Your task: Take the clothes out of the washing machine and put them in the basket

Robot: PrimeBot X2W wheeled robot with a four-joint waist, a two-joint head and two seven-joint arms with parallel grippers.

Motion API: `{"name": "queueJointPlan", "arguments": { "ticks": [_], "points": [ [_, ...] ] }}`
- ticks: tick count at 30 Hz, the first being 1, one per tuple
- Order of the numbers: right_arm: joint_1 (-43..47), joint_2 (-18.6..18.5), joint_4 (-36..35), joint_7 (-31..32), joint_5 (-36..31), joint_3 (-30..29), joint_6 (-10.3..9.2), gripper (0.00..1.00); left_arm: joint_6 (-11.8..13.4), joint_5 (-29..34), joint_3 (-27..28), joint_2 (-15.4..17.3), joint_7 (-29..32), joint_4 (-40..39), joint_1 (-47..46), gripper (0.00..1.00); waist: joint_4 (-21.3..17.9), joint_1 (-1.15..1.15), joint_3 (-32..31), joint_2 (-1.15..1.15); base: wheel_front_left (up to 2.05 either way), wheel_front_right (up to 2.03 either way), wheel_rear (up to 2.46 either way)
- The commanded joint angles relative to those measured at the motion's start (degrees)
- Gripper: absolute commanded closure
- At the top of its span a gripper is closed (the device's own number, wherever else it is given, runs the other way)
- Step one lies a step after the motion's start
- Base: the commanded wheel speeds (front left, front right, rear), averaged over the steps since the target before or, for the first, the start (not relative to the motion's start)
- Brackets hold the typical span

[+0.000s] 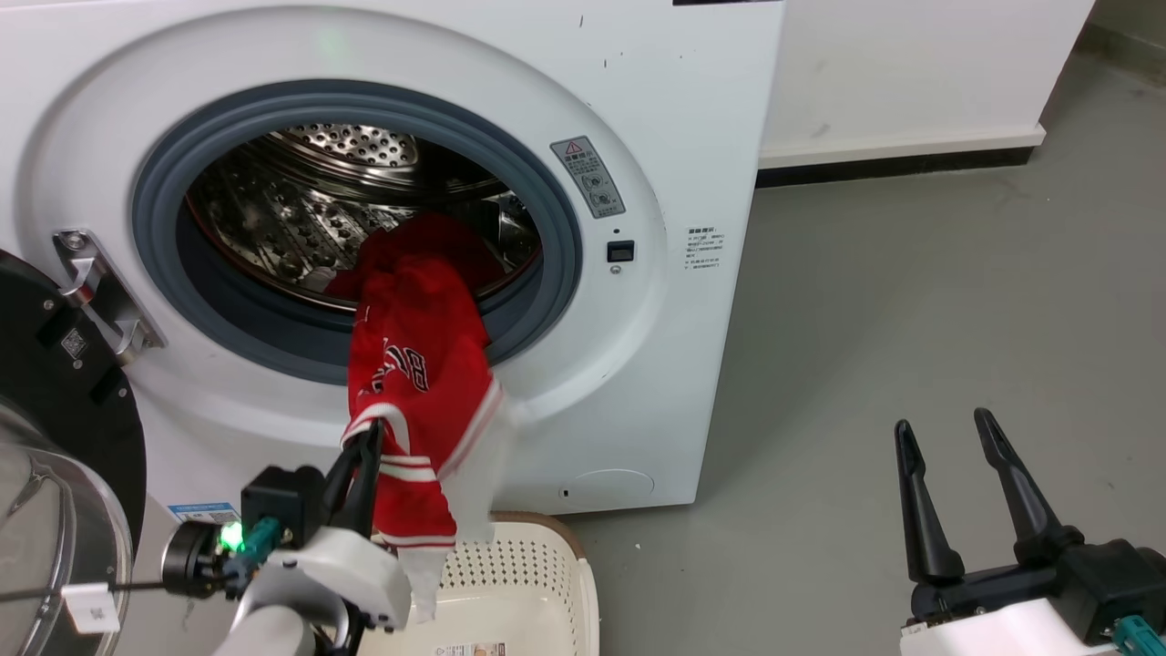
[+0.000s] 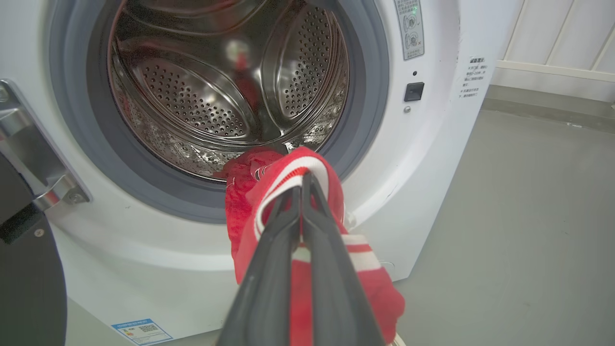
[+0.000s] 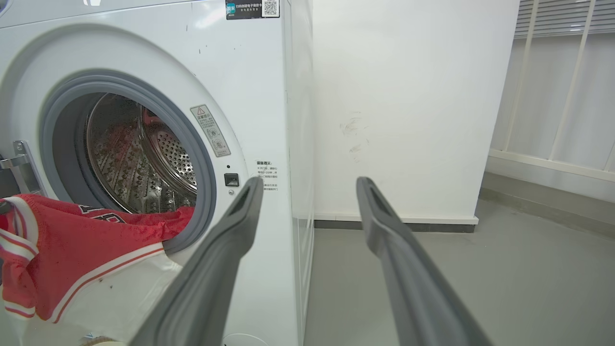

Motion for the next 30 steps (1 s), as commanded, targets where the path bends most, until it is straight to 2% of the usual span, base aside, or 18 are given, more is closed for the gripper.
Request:
{"name": "queueJointPlan", "arguments": {
  "ticks": [1,7,16,22,30],
  "points": [
    [0.94,-0.01,0.22,-0.14,0.15,-0.2,-0.04,0.0,0.54,-0.11,-0.02,0.15,-0.26,-1.13,1.8,1.0,0.22,0.01,-0.4,0.0,0.0,0.0,0.0],
    [0.81,-0.01,0.27,-0.14,0.44,0.14,-0.04,0.0,0.91,-1.36,-0.63,-0.23,-0.21,-1.59,5.74,1.0,-0.03,0.01,-0.61,0.0,0.0,0.0,0.0],
    [-0.68,-0.01,-0.04,-0.14,0.22,0.52,-0.04,0.0,-0.68,-3.19,0.71,-2.61,-0.22,3.7,7.54,1.0,-2.23,0.01,1.78,0.0,0.0,0.0,0.0],
    [-2.6,0.0,-0.7,-0.14,0.15,0.71,-0.04,0.0,-2.28,-3.0,2.21,-3.96,-0.22,8.0,6.2,1.0,-3.55,0.01,5.74,0.0,0.0,0.0,0.0],
    [-7.91,0.0,-1.66,-0.14,1.0,1.54,-0.04,0.0,-5.33,-2.09,5.49,-5.87,-0.23,17.15,1.07,1.0,-5.51,0.01,14.46,0.0,0.0,0.0,0.0]
  ]
}}
